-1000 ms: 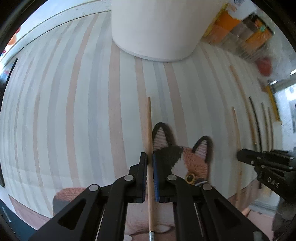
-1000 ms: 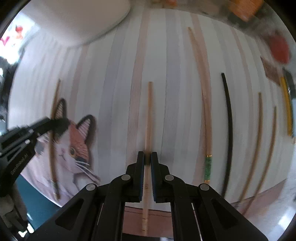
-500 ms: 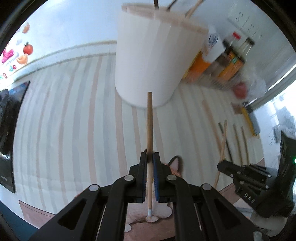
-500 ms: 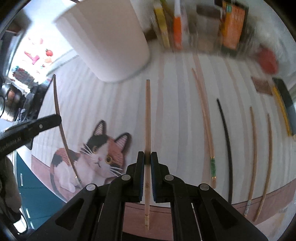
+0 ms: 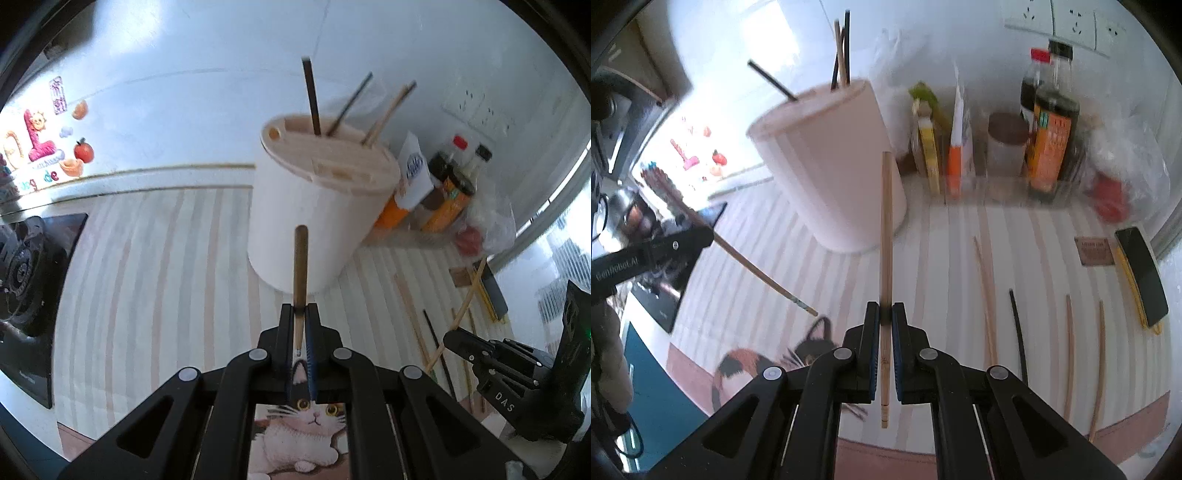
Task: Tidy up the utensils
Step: 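Lift both light chopsticks upright and carry them to the cream holder, then lower both chopsticks into the holder and open both tools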
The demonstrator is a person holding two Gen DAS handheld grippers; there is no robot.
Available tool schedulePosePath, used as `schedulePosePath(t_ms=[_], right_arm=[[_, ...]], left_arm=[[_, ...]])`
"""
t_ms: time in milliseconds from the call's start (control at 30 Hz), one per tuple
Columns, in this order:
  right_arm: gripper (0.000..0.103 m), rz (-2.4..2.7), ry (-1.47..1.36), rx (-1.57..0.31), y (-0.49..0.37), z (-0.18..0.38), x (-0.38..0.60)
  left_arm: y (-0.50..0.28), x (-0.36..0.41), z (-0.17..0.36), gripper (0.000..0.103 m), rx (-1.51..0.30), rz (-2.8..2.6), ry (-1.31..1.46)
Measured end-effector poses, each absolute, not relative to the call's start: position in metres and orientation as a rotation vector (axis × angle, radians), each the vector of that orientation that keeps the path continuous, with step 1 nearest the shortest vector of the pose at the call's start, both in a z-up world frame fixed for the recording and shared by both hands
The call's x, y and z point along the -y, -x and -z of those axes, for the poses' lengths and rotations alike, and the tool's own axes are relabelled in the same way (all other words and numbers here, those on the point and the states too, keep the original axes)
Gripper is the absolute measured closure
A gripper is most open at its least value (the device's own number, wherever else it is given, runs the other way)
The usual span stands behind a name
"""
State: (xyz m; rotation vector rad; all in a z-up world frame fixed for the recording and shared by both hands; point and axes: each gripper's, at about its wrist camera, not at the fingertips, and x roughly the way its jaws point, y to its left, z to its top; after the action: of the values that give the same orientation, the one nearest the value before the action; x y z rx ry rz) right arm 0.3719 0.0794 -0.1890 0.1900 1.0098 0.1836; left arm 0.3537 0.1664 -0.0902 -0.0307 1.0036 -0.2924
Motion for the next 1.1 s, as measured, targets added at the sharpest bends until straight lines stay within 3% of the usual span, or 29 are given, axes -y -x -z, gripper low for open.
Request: schedulePosePath(t_ms=[700,1100], right_arm=[[0.096,-0.32,-0.288,-0.66,-0.452,0.019,-0.093],[0.096,-0.263,-0.253,-0.57,-0.533,-0.017,-0.104]], left_arm=[[-0.359,-0.209,-0.082,0.1,-0.706,0.27,0.118],[-0.425,-0.19,-0.104,0.1,-0.677,0.269,0.1]])
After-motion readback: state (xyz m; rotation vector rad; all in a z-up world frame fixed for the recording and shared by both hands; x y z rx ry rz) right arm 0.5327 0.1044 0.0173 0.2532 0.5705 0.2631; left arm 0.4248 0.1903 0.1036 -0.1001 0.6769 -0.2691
